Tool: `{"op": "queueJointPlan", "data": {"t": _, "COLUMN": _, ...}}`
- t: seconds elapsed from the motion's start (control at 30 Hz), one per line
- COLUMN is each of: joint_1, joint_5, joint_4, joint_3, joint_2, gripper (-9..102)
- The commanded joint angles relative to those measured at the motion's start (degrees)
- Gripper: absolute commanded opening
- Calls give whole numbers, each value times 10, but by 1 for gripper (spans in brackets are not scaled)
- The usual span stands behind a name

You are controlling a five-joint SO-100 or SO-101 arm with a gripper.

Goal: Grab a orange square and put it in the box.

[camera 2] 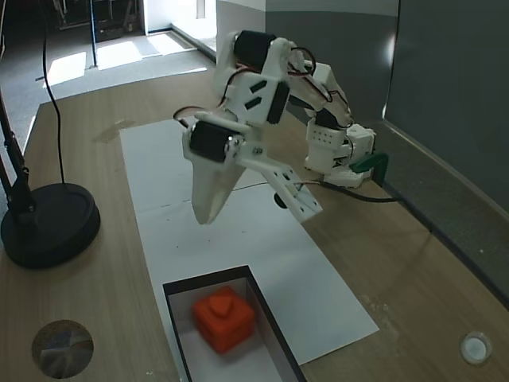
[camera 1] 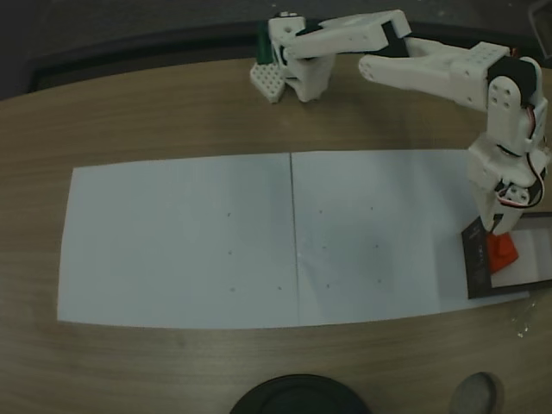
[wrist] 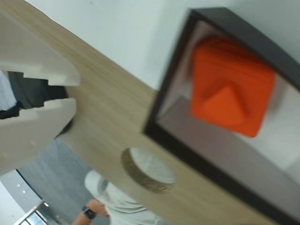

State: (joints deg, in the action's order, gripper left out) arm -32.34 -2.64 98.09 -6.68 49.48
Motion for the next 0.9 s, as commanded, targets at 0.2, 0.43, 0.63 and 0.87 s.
{"op": "queueJointPlan", "data": {"t": 0.2, "joint_1": 164, "joint_5": 23, "joint_4": 16, "joint_3": -12, "joint_2": 440, "gripper": 0}}
{"op": "queueJointPlan", "data": {"t": 0.43, "joint_1": 294, "joint_5": 23, "joint_4": 12, "joint_3": -360, "joint_2": 782, "gripper": 0}}
{"op": "queueJointPlan", "data": {"t": 0.63, "joint_1": 294, "joint_5": 5, "joint_4": -12, "joint_3": -640, "joint_2": 1064, "gripper": 0}}
{"op": "queueJointPlan", "data": {"t": 0.87, "joint_1": 301, "joint_5": 5, "joint_4": -44, "joint_3": -874, "joint_2": 1296, "gripper": 0}}
